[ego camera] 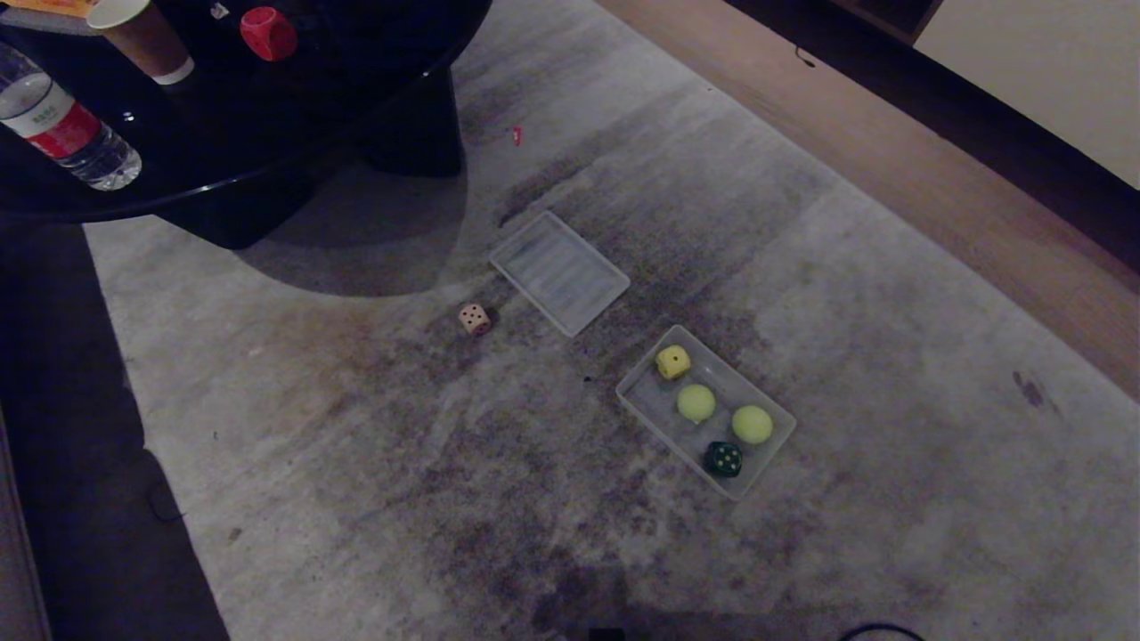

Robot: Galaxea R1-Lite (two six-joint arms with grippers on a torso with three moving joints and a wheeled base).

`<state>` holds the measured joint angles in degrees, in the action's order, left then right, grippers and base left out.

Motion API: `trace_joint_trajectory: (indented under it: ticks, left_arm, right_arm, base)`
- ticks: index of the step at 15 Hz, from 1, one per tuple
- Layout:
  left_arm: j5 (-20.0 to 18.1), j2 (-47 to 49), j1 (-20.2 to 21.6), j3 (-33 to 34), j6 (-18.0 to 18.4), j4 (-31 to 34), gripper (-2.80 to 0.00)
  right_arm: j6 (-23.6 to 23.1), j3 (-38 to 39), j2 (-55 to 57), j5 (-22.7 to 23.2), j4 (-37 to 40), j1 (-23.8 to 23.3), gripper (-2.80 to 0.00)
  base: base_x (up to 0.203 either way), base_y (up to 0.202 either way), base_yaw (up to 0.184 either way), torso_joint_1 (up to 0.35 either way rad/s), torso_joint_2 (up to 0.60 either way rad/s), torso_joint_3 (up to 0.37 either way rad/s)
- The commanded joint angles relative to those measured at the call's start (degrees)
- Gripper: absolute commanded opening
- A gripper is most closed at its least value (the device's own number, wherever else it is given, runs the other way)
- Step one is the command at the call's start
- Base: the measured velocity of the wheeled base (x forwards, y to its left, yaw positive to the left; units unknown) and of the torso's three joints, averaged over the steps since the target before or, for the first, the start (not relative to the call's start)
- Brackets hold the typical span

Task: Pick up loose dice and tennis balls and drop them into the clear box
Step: Pick up toys out of the box

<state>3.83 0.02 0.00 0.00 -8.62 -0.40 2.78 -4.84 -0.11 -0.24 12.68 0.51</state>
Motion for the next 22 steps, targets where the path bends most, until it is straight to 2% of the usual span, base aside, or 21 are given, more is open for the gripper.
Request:
trace_joint_trajectory:
  ticks: [1,22]
  left_arm:
    - [0.0,0.1,0.0,0.0,-0.1,0.0,-2.8]
    - [0.0,0.1,0.0,0.0,-0.1,0.0,-2.8]
  right_arm:
    - [0.0,0.0,0.1,0.0,0.1,0.0,-2.8]
    - [0.0,0.0,0.1,0.0,0.1,0.0,-2.8]
  base:
    - [0.0,0.0,0.0,0.002,0.0,0.194]
    - [0.0,0.0,0.0,0.002,0.0,0.203]
